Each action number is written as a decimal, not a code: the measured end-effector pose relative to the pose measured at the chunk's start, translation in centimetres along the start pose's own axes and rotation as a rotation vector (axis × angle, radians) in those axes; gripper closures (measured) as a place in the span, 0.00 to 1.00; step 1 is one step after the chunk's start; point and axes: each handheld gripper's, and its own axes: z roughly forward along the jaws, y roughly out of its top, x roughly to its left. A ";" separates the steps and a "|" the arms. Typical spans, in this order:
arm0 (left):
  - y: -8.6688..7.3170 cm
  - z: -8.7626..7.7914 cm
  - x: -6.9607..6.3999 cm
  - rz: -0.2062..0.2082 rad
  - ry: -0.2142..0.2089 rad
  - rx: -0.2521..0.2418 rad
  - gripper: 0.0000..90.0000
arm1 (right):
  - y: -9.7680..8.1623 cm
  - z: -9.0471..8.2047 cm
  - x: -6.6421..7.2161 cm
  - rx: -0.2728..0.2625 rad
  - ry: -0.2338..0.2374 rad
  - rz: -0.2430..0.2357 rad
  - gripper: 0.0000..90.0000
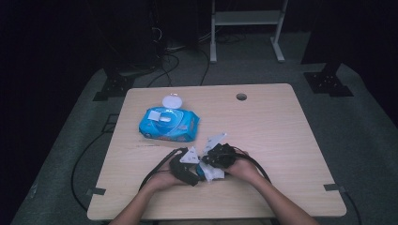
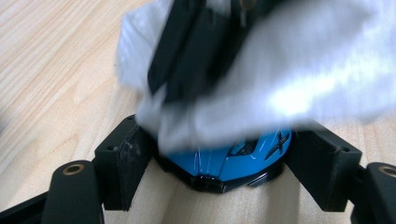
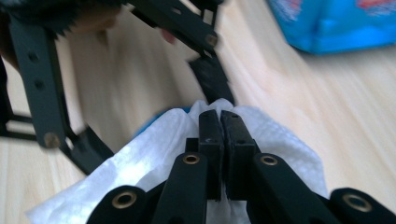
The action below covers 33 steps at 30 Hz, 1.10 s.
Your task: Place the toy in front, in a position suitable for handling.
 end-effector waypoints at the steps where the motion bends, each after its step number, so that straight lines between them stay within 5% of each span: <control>1: 0.0 0.0 0.0 -0.005 0.000 -0.001 0.28 | 0.2 0.3 0.2 -0.006 0.007 -0.004 0.96; 5: -0.1 -0.1 0.0 -0.004 0.001 0.000 0.28 | 0.5 0.7 0.3 -0.007 0.018 -0.013 0.96; 10: 0.1 0.1 0.1 -0.004 0.000 -0.001 0.28 | -0.9 -0.7 -1.0 -0.015 -0.018 0.045 0.96; 14: 0.1 0.1 0.1 -0.005 -0.001 0.002 0.28 | -0.5 -0.3 -0.7 -0.016 0.026 0.099 0.96; 17: 0.0 0.0 0.1 -0.007 0.001 0.003 0.28 | 0.3 0.4 0.1 -0.002 0.030 0.058 0.96; 20: 0.0 0.0 0.1 -0.009 0.001 0.005 0.28 | 0.0 0.1 -0.7 -0.003 0.038 0.091 0.96; 24: 0.0 0.1 0.2 -0.008 -0.003 0.003 0.28 | -1.5 -1.6 -2.5 0.023 -0.041 0.131 0.97; 26: 0.1 0.2 0.2 -0.012 -0.004 0.002 0.28 | -2.0 -2.0 -3.3 0.030 -0.019 0.184 0.97; 29: 0.1 0.2 0.1 -0.014 -0.004 0.000 0.28 | -1.6 -1.6 -2.9 0.013 -0.005 0.169 0.97; 31: 0.1 0.1 0.2 -0.015 -0.005 0.003 0.28 | -1.1 -0.8 -2.3 -0.013 0.063 0.173 0.97; 33: 0.0 0.0 0.1 -0.017 -0.004 0.006 0.27 | -0.6 -0.3 -1.6 -0.009 0.061 0.134 0.97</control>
